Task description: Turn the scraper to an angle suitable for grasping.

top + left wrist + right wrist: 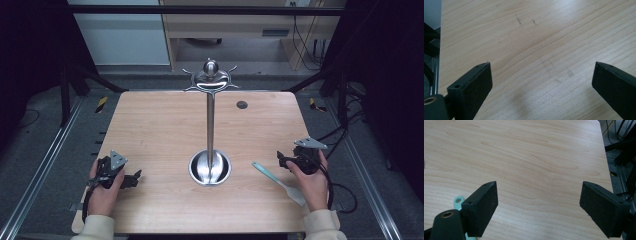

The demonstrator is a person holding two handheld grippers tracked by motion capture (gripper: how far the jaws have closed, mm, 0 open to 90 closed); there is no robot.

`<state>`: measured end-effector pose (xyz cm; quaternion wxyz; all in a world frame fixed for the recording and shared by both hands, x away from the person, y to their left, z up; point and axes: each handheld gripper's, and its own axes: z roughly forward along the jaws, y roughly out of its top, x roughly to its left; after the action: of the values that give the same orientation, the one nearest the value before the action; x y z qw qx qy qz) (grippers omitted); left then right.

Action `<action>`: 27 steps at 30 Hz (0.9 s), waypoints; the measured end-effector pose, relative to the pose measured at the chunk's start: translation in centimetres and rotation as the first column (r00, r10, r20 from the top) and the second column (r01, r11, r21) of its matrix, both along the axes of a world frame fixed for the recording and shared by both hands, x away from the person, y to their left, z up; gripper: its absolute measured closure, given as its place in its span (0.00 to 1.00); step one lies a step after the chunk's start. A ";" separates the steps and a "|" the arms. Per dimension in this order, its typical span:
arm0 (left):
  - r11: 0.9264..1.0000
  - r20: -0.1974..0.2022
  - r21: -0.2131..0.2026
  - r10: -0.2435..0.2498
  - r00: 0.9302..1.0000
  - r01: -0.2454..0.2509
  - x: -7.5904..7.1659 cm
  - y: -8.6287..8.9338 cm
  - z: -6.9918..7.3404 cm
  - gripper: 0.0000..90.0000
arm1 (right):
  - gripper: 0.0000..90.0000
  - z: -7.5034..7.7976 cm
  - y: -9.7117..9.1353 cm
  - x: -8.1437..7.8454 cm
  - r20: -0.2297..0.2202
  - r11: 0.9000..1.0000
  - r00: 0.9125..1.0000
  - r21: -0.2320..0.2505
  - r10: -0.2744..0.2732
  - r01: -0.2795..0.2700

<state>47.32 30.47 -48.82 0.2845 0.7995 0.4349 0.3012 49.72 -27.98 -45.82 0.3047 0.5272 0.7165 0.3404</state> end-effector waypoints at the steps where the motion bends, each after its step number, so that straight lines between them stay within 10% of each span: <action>1: 1.000 -0.001 0.001 0.000 1.000 0.000 0.0 0.0 0.0 0.03 | 0.17 0.0 0.1 0.0 0.002 1.000 1.000 -0.001 0.003 -0.003; 8: 1.000 0.002 0.000 0.000 1.000 0.000 0.0 0.0 0.0 0.03 | 0.27 0.2 0.8 0.0 0.004 1.000 1.000 -0.015 0.023 -0.023; 17: 1.000 0.009 0.003 0.000 1.000 0.000 0.0 0.1 0.2 0.03 | 0.74 0.1 2.2 -0.2 -0.038 0.991 0.990 -0.027 0.133 -0.134; 27: 1.000 0.003 0.008 -0.005 1.000 0.005 0.0 0.0 0.1 0.03 | 0.98 -1.5 5.0 0.0 -0.140 0.957 0.952 -0.069 0.271 -0.283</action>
<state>47.34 30.44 -48.72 0.2827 0.8011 0.4314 0.3036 49.75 -22.96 -47.33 0.2299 0.4283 0.8160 0.3128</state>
